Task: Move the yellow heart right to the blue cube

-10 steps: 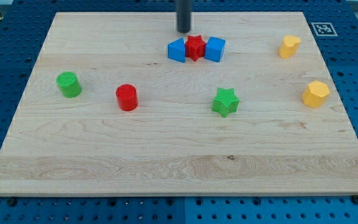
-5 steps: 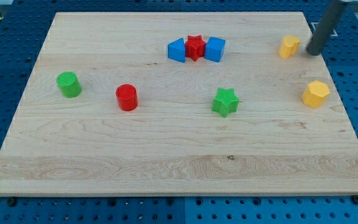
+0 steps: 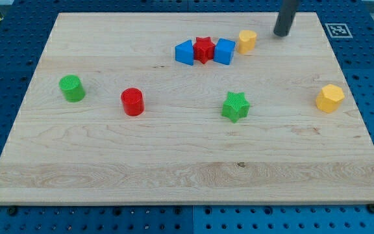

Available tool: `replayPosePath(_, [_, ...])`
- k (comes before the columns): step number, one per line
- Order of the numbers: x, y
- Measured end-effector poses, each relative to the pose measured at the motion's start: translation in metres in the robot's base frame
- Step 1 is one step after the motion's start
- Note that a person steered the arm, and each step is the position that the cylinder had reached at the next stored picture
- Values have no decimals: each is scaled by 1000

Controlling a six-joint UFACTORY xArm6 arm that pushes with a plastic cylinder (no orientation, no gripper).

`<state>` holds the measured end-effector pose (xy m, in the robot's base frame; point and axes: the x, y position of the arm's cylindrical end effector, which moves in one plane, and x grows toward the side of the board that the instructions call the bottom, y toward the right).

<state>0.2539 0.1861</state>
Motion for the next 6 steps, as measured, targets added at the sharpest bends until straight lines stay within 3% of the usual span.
replayPosePath(1, [-12,-56])
replayPosePath(3, [42,-70])
replayPosePath(4, [42,-71])
replayPosePath(5, [15,-40])
replayPosePath(6, [53,42])
